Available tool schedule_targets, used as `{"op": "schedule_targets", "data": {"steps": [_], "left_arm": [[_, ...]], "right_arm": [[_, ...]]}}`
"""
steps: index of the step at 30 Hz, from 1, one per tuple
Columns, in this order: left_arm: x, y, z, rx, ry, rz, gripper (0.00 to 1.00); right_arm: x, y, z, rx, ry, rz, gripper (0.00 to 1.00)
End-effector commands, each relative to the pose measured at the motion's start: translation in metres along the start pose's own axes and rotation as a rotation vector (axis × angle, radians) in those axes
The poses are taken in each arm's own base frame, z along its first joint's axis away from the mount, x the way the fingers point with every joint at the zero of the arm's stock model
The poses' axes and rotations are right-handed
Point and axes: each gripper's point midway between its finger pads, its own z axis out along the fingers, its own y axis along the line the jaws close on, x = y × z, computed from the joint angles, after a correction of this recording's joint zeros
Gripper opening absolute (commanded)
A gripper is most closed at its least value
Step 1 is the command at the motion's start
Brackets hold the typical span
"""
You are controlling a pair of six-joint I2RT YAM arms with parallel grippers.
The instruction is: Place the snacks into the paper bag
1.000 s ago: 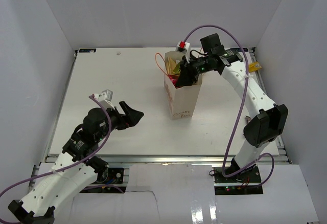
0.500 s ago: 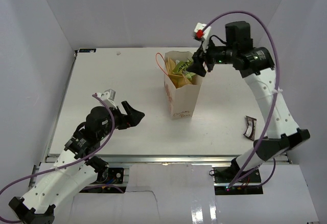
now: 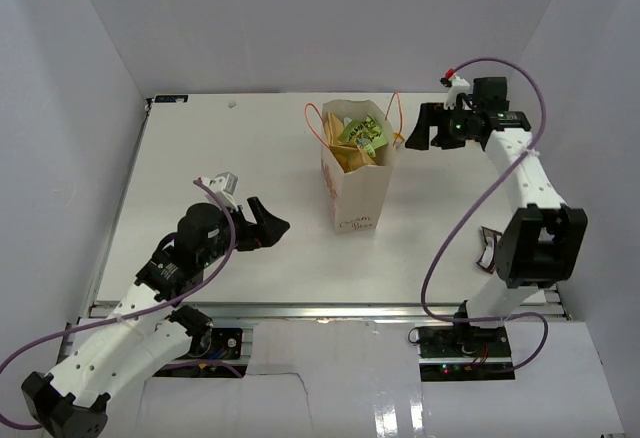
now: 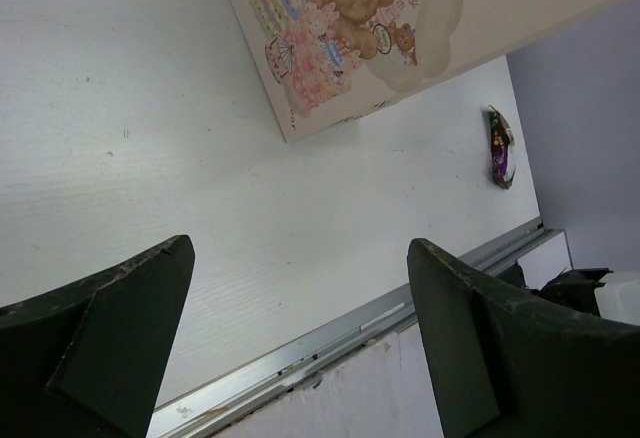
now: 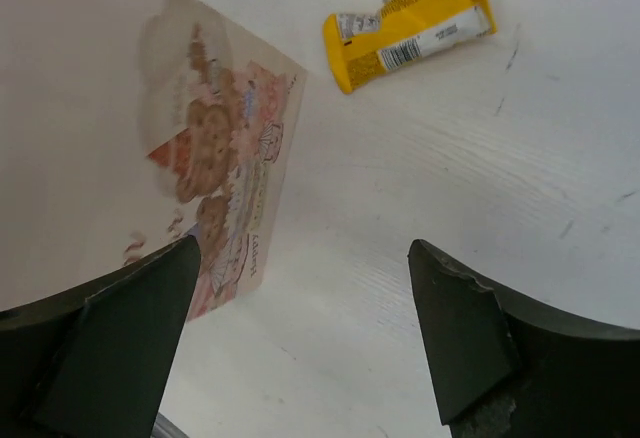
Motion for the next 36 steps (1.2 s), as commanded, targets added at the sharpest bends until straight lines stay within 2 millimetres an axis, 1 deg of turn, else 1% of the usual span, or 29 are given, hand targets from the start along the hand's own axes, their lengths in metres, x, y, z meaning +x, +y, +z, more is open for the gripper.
{"op": "schedule_targets", "data": {"steps": [1,2,3,5,6,8,9,11,12,13,14,15,16,17,18,19,20,21,22,23,24,26,28,29,30,31,34,35,36], "left_arm": [[-0.007,-0.01,0.001,0.037,-0.002,0.026,0.98],[-0.007,-0.01,0.001,0.034,0.0,0.023,0.98],[-0.007,-0.009,0.001,0.029,0.0,0.021,0.98],[-0.005,-0.006,0.0,0.015,0.004,0.009,0.98],[-0.003,-0.004,-0.001,0.008,0.007,0.003,0.98],[0.0,-0.001,0.0,-0.008,0.017,-0.012,0.98],[0.0,0.001,0.0,-0.019,0.018,-0.017,0.98],[0.001,0.003,0.002,-0.033,0.022,-0.034,0.98],[0.002,0.005,0.005,-0.047,0.024,-0.042,0.98],[0.002,0.007,0.006,-0.055,0.028,-0.047,0.98],[0.001,0.006,0.008,-0.057,0.026,-0.051,0.98],[0.004,0.008,0.012,-0.068,0.038,-0.061,0.98],[0.004,0.008,0.015,-0.068,0.042,-0.064,0.98],[0.002,0.005,0.018,-0.062,0.04,-0.066,0.98],[0.002,0.004,0.02,-0.06,0.045,-0.064,0.98],[0.006,0.006,0.027,-0.071,0.074,-0.061,0.98],[0.005,0.005,0.03,-0.072,0.082,-0.056,0.98],[0.0,0.0,0.032,-0.064,0.081,-0.042,0.98],[0.003,0.003,0.039,-0.08,0.105,-0.038,0.98],[0.001,0.001,0.042,-0.078,0.109,-0.033,0.98],[-0.002,-0.003,0.045,-0.074,0.108,-0.029,0.98],[-0.002,-0.004,0.051,-0.072,0.124,-0.021,0.98],[-0.004,-0.007,0.054,-0.066,0.127,-0.016,0.98],[-0.005,-0.007,0.055,-0.066,0.127,-0.015,0.98],[-0.004,-0.007,0.055,-0.066,0.127,-0.015,0.98],[-0.005,-0.008,0.055,-0.061,0.126,-0.015,0.98],[-0.007,-0.01,0.054,-0.055,0.122,-0.013,0.98],[-0.009,-0.01,0.053,-0.054,0.111,-0.011,0.98],[-0.01,-0.01,0.052,-0.055,0.107,-0.009,0.98]], "right_arm": [[-0.008,-0.008,0.04,-0.037,-0.036,0.199,0.89],[-0.014,-0.021,0.05,0.002,-0.07,0.198,0.89],[-0.007,-0.035,0.067,0.039,-0.054,0.245,0.9],[-0.005,-0.059,0.084,0.136,-0.056,0.343,0.91],[-0.004,-0.07,0.099,0.147,-0.044,0.362,0.93],[-0.004,-0.079,0.114,0.155,-0.044,0.391,0.94],[-0.005,-0.086,0.127,0.157,-0.048,0.393,0.94],[-0.005,-0.095,0.14,0.179,-0.048,0.391,0.94],[0.006,-0.102,0.154,0.181,-0.022,0.407,0.94],[-0.002,-0.106,0.159,0.178,-0.04,0.4,0.94],[-0.002,-0.108,0.165,0.175,-0.04,0.403,0.94],[0.007,-0.115,0.177,0.176,-0.021,0.421,0.93],[-0.003,-0.117,0.181,0.167,-0.046,0.412,0.93],[-0.004,-0.117,0.186,0.149,-0.049,0.416,0.93],[0.003,-0.119,0.196,0.143,-0.036,0.432,0.92],[0.0,-0.117,0.2,0.122,-0.04,0.43,0.91],[0.001,-0.115,0.204,0.104,-0.043,0.434,0.91],[0.006,-0.115,0.21,0.093,-0.035,0.454,0.9],[0.009,-0.112,0.214,0.08,-0.027,0.462,0.88],[0.013,-0.113,0.219,0.073,-0.023,0.468,0.85],[0.016,-0.112,0.221,0.068,-0.019,0.475,0.84],[0.023,-0.11,0.226,0.054,-0.009,0.497,0.78],[0.027,-0.103,0.229,0.015,-0.001,0.51,0.71],[0.03,-0.102,0.232,-0.002,0.001,0.513,0.61],[0.03,-0.101,0.232,-0.01,0.0,0.511,0.57],[0.029,-0.099,0.231,-0.016,-0.001,0.511,0.47],[0.024,-0.1,0.226,-0.038,-0.017,0.511,0.34],[0.02,-0.102,0.221,-0.051,-0.034,0.513,0.23],[0.015,-0.101,0.216,-0.067,-0.045,0.502,0.18]]}}
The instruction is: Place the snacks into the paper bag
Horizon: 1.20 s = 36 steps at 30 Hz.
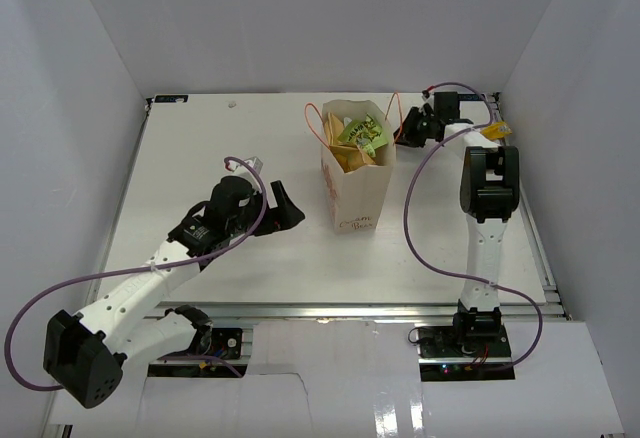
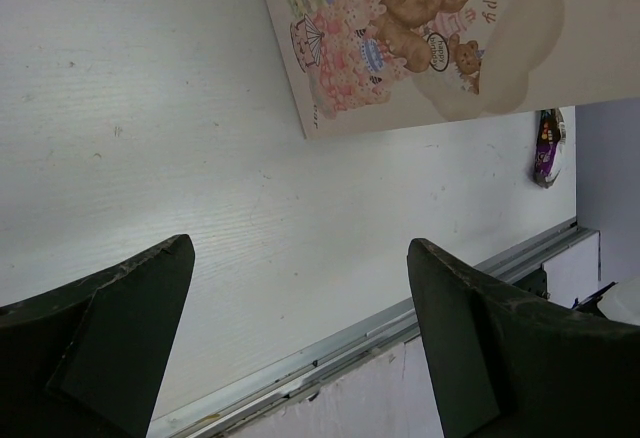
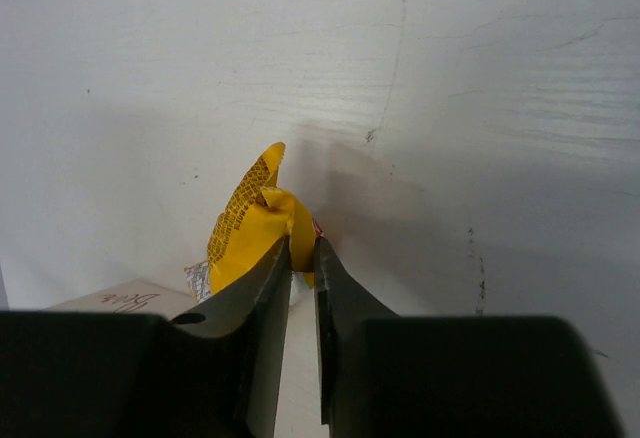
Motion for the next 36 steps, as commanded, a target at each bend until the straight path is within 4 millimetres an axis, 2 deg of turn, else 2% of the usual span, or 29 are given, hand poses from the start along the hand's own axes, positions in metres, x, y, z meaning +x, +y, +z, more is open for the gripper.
{"op": "schedule_targets", "data": {"steps": [1,3,4,5,7,8,9,10,12,13,14,15,16,18,19,21,23,27,29,30,31,32,35,36], "left_arm": [[-0.022,-0.017,-0.012,0.051,-0.067,0.022,0.98],[-0.026,-0.018,-0.015,0.051,-0.086,0.023,0.98],[-0.027,-0.018,-0.015,0.052,-0.09,0.021,0.98],[-0.026,-0.018,-0.016,0.053,-0.091,0.021,0.98],[-0.027,-0.019,-0.016,0.058,-0.095,0.026,0.98],[-0.028,-0.019,-0.017,0.059,-0.097,0.034,0.98],[-0.029,-0.02,-0.017,0.061,-0.102,0.038,0.98],[-0.03,-0.021,-0.017,0.067,-0.107,0.043,0.98],[-0.032,-0.022,-0.016,0.074,-0.112,0.056,0.98],[-0.034,-0.025,-0.016,0.085,-0.119,0.061,0.98],[-0.034,-0.026,-0.016,0.089,-0.12,0.067,0.98],[-0.035,-0.027,-0.015,0.095,-0.123,0.073,0.98],[-0.035,-0.028,-0.015,0.101,-0.124,0.079,0.98],[-0.036,-0.03,-0.015,0.111,-0.126,0.089,0.98],[-0.036,-0.031,-0.015,0.118,-0.128,0.096,0.98],[-0.037,-0.032,-0.016,0.128,-0.134,0.103,0.98],[-0.038,-0.034,-0.018,0.138,-0.142,0.109,0.98],[-0.04,-0.038,-0.022,0.165,-0.163,0.116,0.98],[-0.038,-0.038,-0.023,0.173,-0.165,0.117,0.98],[-0.039,-0.039,-0.025,0.18,-0.173,0.118,0.98],[-0.038,-0.038,-0.026,0.183,-0.173,0.118,0.98],[-0.038,-0.039,-0.028,0.188,-0.177,0.118,0.98],[-0.037,-0.038,-0.035,0.198,-0.194,0.116,0.98],[-0.038,-0.039,-0.04,0.206,-0.207,0.115,0.98]], "right_arm": [[-0.025,0.02,-0.022,-0.103,-0.057,-0.045,0.15],[-0.031,0.026,-0.032,-0.122,-0.08,-0.111,0.08],[-0.049,0.021,-0.046,-0.135,-0.136,-0.135,0.08],[-0.065,0.036,-0.063,-0.162,-0.19,-0.182,0.08],[-0.082,0.043,-0.085,-0.194,-0.254,-0.242,0.08],[-0.093,0.057,-0.103,-0.207,-0.293,-0.281,0.08],[-0.099,0.061,-0.112,-0.209,-0.312,-0.315,0.08],[-0.106,0.076,-0.13,-0.217,-0.344,-0.357,0.08],[-0.11,0.091,-0.148,-0.214,-0.381,-0.424,0.08],[-0.111,0.104,-0.167,-0.212,-0.416,-0.461,0.08],[-0.111,0.113,-0.176,-0.207,-0.438,-0.488,0.08],[-0.114,0.116,-0.185,-0.182,-0.467,-0.507,0.08],[-0.119,0.132,-0.206,-0.171,-0.514,-0.561,0.08],[-0.126,0.145,-0.226,-0.134,-0.567,-0.6,0.08],[-0.132,0.161,-0.248,-0.129,-0.615,-0.646,0.08],[-0.145,0.185,-0.277,-0.123,-0.686,-0.693,0.08],[-0.155,0.222,-0.317,-0.151,-0.768,-0.762,0.08],[-0.149,0.283,-0.366,-0.221,-0.842,-0.862,0.08],[-0.126,0.329,-0.379,-0.289,-0.868,-0.943,0.08],[-0.116,0.338,-0.385,-0.285,-0.865,-0.953,0.08],[-0.108,0.346,-0.385,-0.291,-0.862,-0.969,0.08],[-0.092,0.363,-0.38,-0.32,-0.85,-1.007,0.08],[-0.067,0.373,-0.369,-0.29,-0.83,-1.075,0.08],[-0.059,0.369,-0.361,-0.278,-0.805,-1.079,0.08]]}}
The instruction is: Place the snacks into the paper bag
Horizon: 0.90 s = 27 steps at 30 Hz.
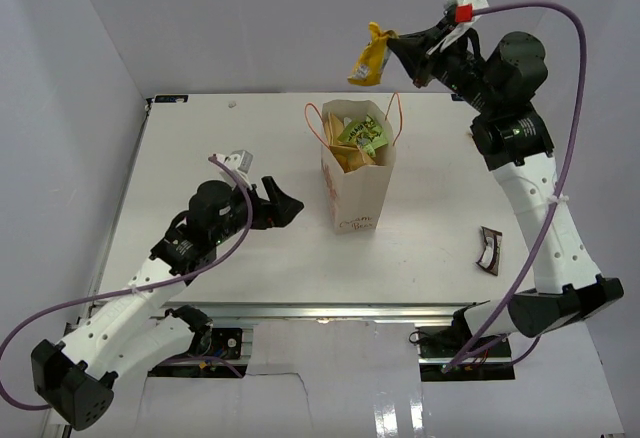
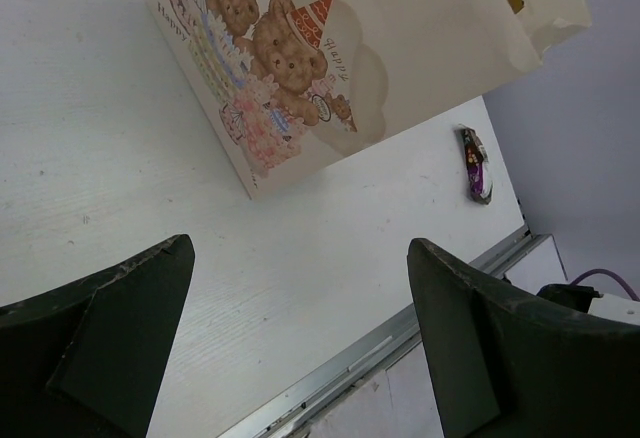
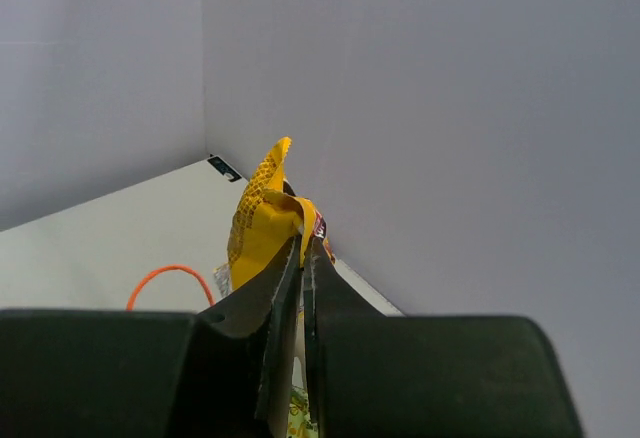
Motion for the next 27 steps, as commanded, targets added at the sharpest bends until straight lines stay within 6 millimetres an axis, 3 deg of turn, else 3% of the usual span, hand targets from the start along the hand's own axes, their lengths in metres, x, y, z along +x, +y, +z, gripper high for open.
{"op": "schedule_targets", "data": {"steps": [1,6,10,13,19,27], "left_arm": [[-0.002,-0.003,-0.011,0.03,-0.031,0.011,0.98],[0.002,0.0,-0.023,0.029,-0.045,-0.003,0.98],[0.003,0.0,-0.032,0.034,-0.061,-0.01,0.98],[0.005,0.003,-0.035,0.03,-0.071,-0.02,0.98],[0.011,0.008,-0.037,0.025,-0.071,-0.034,0.98],[0.012,0.007,-0.029,0.026,-0.05,-0.012,0.98]], "right_arm": [[0.014,0.007,-0.003,0.053,0.058,-0.095,0.08],[0.053,0.028,-0.003,0.016,0.16,-0.206,0.08],[0.096,0.059,-0.011,-0.052,0.276,-0.296,0.08],[0.119,0.056,-0.024,-0.007,0.357,-0.383,0.08],[0.136,0.043,-0.043,0.058,0.429,-0.477,0.08],[0.118,0.038,-0.046,0.104,0.402,-0.54,0.08]]}}
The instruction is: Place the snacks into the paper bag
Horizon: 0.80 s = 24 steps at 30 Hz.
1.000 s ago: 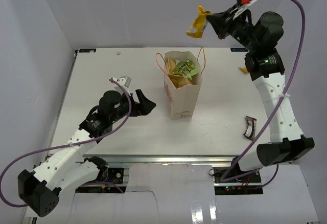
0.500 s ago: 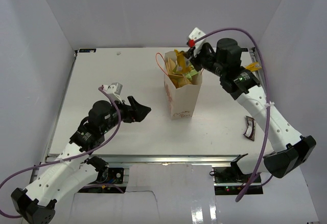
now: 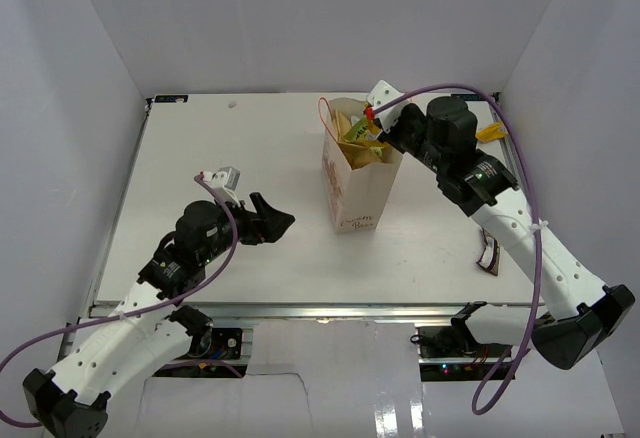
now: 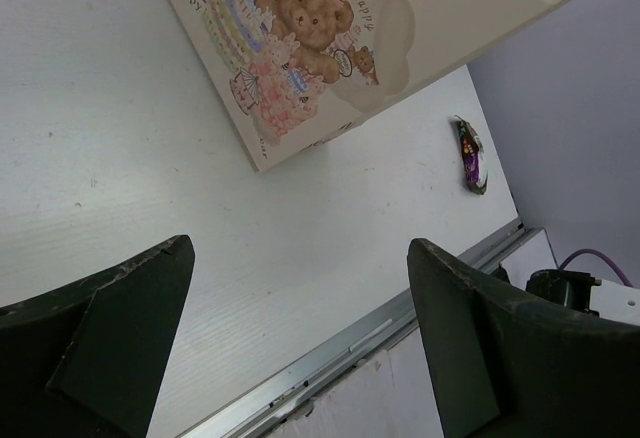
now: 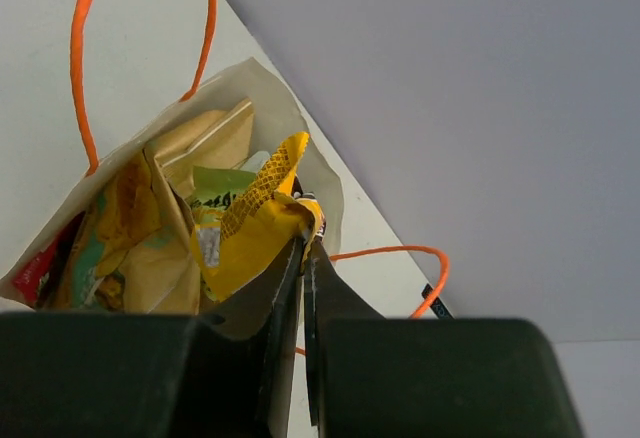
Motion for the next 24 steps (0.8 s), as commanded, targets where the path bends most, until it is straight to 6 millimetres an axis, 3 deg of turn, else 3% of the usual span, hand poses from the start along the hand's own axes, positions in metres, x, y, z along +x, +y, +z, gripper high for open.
{"op": "schedule_targets", "data": {"steps": [1,11,16,22,24], "left_arm": [[-0.005,-0.002,0.003,0.004,-0.005,0.014,0.98],[-0.004,-0.001,0.007,0.005,-0.003,0.024,0.98],[-0.005,-0.002,0.008,0.007,-0.003,0.026,0.98],[-0.006,-0.002,0.005,0.009,-0.009,0.025,0.98],[-0.005,-0.002,0.004,0.006,-0.01,0.023,0.98]], "right_arm": [[-0.016,-0.023,-0.008,0.098,-0.029,-0.053,0.08],[-0.001,-0.013,-0.008,0.087,0.01,-0.08,0.08],[0.022,0.024,-0.002,-0.02,0.059,-0.049,0.08],[0.048,0.053,0.005,-0.092,0.118,-0.001,0.08],[0.052,0.059,0.006,-0.112,0.131,0.011,0.14]]}}
